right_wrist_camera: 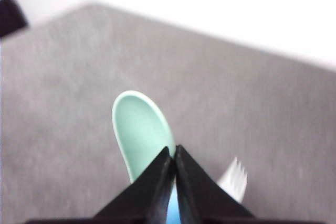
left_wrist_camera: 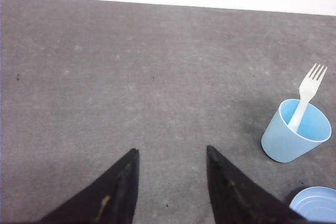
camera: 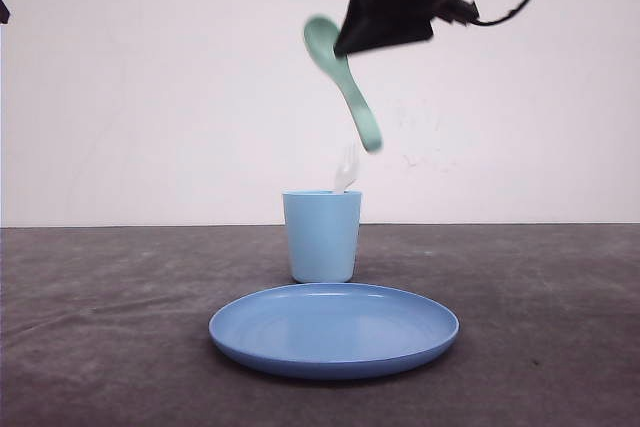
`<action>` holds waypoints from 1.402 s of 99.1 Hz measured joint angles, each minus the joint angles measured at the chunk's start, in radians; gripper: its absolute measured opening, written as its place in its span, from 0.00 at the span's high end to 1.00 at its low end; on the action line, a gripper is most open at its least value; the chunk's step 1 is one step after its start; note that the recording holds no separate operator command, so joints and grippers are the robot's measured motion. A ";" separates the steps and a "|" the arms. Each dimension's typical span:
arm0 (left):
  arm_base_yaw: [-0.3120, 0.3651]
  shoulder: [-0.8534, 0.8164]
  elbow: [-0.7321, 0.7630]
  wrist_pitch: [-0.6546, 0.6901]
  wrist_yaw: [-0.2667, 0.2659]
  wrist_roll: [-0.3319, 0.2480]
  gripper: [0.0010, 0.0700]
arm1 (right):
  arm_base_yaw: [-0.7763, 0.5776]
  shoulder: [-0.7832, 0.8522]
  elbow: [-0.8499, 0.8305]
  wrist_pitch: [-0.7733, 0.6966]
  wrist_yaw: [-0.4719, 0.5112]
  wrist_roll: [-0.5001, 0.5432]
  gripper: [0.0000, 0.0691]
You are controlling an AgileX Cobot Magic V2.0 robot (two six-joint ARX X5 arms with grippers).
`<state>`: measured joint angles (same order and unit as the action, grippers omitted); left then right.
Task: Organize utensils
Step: 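Lift the spoon with the right gripper and drop it into the cup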
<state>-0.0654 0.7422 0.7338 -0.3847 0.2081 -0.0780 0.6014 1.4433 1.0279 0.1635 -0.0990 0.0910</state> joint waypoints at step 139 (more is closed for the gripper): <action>0.000 0.000 0.000 0.001 0.000 0.000 0.68 | 0.002 0.396 0.005 0.331 -0.011 -0.129 0.98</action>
<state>-0.0654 0.7422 0.7338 -0.3840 0.2081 -0.0780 0.6037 1.8389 1.0328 0.4942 -0.1104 -0.0380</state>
